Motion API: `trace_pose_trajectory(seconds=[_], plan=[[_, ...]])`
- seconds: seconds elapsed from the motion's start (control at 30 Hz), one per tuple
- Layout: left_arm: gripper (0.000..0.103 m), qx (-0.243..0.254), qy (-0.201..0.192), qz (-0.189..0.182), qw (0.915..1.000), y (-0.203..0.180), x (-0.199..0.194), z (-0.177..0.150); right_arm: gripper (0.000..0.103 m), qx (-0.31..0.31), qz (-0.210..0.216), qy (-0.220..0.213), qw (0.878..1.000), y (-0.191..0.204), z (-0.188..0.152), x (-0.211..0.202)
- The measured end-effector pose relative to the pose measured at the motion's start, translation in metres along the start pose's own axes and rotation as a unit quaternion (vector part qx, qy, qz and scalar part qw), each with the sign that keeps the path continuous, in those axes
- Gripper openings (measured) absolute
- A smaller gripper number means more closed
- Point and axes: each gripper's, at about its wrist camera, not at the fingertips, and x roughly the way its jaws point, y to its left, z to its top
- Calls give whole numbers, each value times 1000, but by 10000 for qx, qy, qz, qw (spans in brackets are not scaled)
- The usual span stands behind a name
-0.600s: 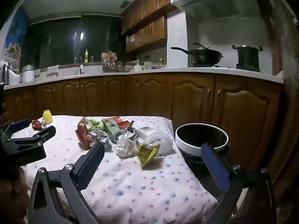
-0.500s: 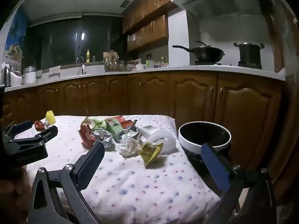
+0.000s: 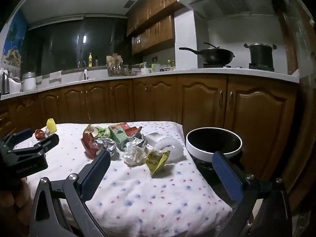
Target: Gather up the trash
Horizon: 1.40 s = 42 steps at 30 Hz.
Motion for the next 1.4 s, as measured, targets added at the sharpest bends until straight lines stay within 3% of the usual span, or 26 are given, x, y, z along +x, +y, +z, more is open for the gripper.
trace_pose_trajectory(seconds=[1.4], plan=[[103,-19,24,-8,10000,1,2,-4,103,-8,50,30,10000,1,-1,0]])
